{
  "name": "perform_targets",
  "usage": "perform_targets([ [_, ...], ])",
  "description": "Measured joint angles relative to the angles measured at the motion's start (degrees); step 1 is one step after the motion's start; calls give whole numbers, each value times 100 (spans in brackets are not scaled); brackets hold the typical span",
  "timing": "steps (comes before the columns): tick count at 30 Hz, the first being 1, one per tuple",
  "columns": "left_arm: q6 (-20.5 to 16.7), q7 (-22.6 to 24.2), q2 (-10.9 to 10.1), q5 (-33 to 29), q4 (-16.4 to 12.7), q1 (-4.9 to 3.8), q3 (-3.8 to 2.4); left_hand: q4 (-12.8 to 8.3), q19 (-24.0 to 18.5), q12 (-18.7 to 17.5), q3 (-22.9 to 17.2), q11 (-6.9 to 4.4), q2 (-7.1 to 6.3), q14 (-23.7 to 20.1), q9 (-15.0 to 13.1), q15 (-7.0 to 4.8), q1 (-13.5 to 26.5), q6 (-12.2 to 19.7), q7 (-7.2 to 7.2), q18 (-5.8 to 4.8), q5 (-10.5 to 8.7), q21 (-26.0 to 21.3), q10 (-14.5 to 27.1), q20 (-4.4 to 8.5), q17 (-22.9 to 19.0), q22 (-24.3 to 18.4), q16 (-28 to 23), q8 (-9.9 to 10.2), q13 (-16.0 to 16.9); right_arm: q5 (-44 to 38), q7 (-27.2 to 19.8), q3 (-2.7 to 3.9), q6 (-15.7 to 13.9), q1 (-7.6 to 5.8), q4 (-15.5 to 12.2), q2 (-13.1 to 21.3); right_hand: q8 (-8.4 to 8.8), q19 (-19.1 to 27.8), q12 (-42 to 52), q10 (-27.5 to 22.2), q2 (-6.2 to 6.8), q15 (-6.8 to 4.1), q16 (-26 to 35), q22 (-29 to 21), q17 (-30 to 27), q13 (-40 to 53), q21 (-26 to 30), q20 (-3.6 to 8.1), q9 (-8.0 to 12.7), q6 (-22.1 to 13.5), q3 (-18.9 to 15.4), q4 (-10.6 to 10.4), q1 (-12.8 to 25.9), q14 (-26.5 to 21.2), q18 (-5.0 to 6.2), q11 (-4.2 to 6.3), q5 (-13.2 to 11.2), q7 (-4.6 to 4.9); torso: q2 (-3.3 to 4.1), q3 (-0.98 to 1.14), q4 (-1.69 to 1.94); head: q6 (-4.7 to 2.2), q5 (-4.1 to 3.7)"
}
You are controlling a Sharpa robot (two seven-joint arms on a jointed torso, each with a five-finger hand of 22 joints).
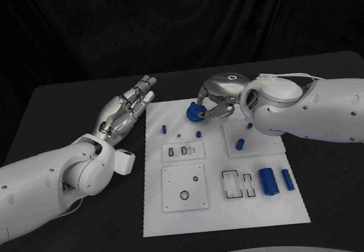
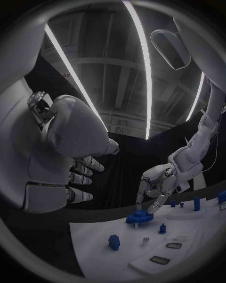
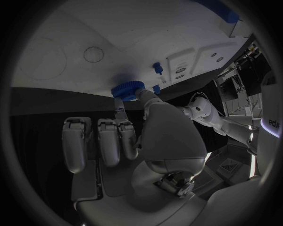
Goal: Assemble the parts on the task board
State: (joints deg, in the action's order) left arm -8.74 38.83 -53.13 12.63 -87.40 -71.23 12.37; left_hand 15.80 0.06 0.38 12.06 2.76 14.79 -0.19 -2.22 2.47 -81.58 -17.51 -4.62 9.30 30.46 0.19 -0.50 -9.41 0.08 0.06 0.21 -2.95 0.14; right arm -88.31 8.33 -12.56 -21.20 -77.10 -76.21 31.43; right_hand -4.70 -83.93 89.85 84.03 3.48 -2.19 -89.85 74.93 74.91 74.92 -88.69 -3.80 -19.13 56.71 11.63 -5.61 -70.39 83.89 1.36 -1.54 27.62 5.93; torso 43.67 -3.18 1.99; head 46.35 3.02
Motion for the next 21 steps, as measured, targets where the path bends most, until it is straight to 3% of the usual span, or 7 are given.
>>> perform_targets([
  [11, 3, 0, 39, 0, 19, 0, 0, 0, 0, 0, 0, 20, 0, 21, 0, 21, 0, -21, -21, 0, 0, 0, -20, 0, 2, 1, 0, 0, 1, 0, -8, 2, 46, 0, 15, -96, 17, 0, 0, 0, 0, 0, 0, -1, 0, 0, 0, 0, 18, -1, 16, 16, 0, 0, 0, 0, 0, 1, -5, -4, -19, 7, 10],
  [21, 13, 0, 50, 0, 30, 0, 0, -17, 0, 0, -17, 42, 0, 21, 0, 21, 0, -21, -21, 0, 0, 0, 1, 0, -1, 1, 0, 0, 1, 0, 15, 4, 169, 0, 55, -156, 99, -2, 0, -1, -1, 58, 0, -1, 0, 0, 0, -81, 82, -125, 65, 32, -2, 14, -1, -81, -194, 125, -6, -5, -21, 7, 10],
])
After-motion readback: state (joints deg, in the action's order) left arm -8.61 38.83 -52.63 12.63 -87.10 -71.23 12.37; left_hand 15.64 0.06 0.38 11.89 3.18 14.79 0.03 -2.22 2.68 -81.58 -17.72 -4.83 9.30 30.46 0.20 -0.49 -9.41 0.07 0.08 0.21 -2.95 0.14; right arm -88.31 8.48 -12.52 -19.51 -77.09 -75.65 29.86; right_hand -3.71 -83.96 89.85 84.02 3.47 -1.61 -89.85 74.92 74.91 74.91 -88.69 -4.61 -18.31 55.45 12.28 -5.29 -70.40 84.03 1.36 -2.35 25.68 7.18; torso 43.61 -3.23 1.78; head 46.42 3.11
